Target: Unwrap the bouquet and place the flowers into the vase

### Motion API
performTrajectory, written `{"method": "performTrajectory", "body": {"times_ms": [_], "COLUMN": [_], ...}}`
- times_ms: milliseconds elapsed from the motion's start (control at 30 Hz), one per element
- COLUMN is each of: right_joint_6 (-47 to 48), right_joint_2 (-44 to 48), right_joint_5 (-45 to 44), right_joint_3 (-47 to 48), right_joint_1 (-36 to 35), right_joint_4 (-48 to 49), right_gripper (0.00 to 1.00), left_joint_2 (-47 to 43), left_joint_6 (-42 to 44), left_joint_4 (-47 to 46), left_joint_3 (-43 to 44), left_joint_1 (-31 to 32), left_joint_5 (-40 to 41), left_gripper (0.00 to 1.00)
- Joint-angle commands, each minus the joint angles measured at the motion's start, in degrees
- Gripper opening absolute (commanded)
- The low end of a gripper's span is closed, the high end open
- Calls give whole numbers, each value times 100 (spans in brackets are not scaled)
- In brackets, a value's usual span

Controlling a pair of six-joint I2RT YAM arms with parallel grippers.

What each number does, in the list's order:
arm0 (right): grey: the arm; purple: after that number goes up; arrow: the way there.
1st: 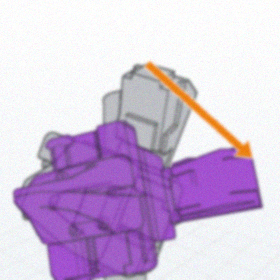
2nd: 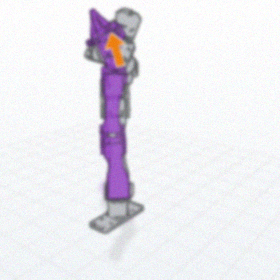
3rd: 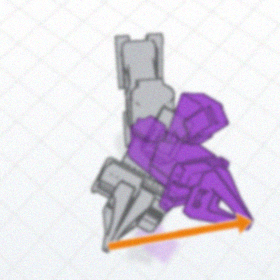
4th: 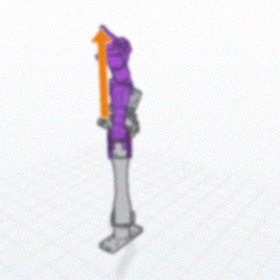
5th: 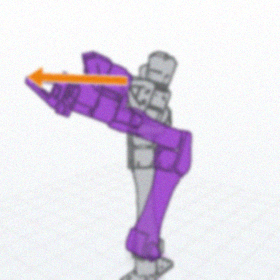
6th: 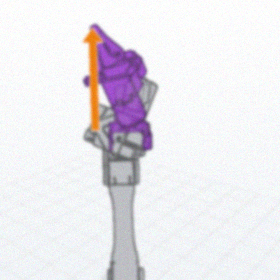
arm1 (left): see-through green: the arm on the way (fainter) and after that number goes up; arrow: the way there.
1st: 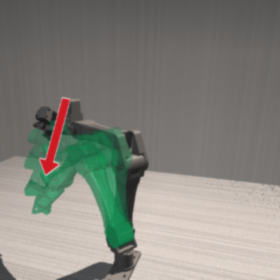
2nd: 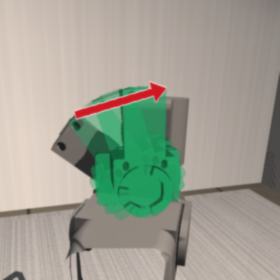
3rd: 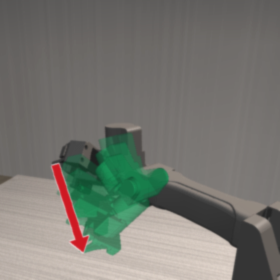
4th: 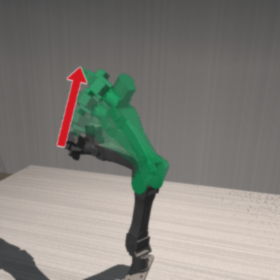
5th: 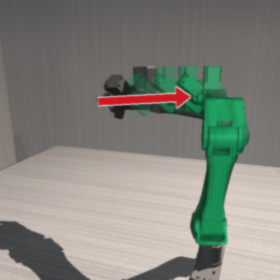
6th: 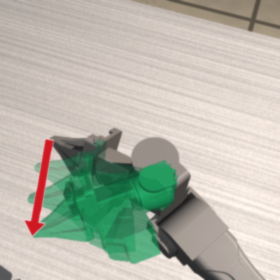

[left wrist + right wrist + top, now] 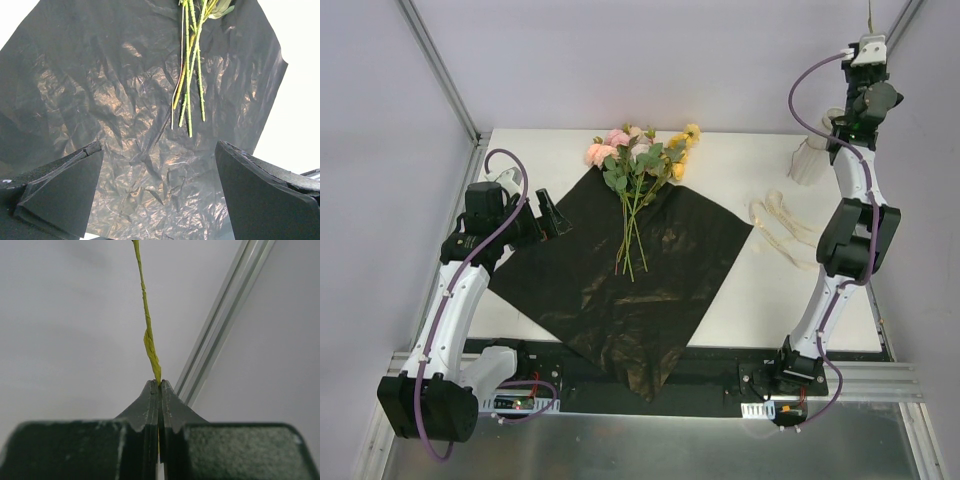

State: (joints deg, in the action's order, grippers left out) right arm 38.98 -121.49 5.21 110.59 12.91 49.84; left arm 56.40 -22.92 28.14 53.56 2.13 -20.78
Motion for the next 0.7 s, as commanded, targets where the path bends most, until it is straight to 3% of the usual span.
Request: {"method": "performTrajectory", "body": {"times_ms": [0, 133, 267, 433, 667], "right_joint_6": [-162, -312, -435, -567, -769], "right_joint_2": [-50, -173, -200, 248, 1179], "right_joint_5": [147, -160, -741, -977, -1232], "right_joint_3": [104, -142, -476, -1099, -1979], "right_joint_1": [80, 80, 89, 80, 80], "right_joint_4": [456, 657, 877, 957, 984], "right_gripper": [0, 1, 8, 29, 40], "left_joint_2": [-50, -112, -112, -129, -217], "left_joint_6": [112, 130, 112, 112, 94], "left_joint_4": [-151, -151, -151, -151, -169], "left_joint_3": [207, 199, 190, 164, 146], "left_joint_1": [-46, -46, -46, -46, -46], "left_joint_5": [-94, -41, -23, 21, 109], "left_gripper": [99, 99, 99, 99, 99]}}
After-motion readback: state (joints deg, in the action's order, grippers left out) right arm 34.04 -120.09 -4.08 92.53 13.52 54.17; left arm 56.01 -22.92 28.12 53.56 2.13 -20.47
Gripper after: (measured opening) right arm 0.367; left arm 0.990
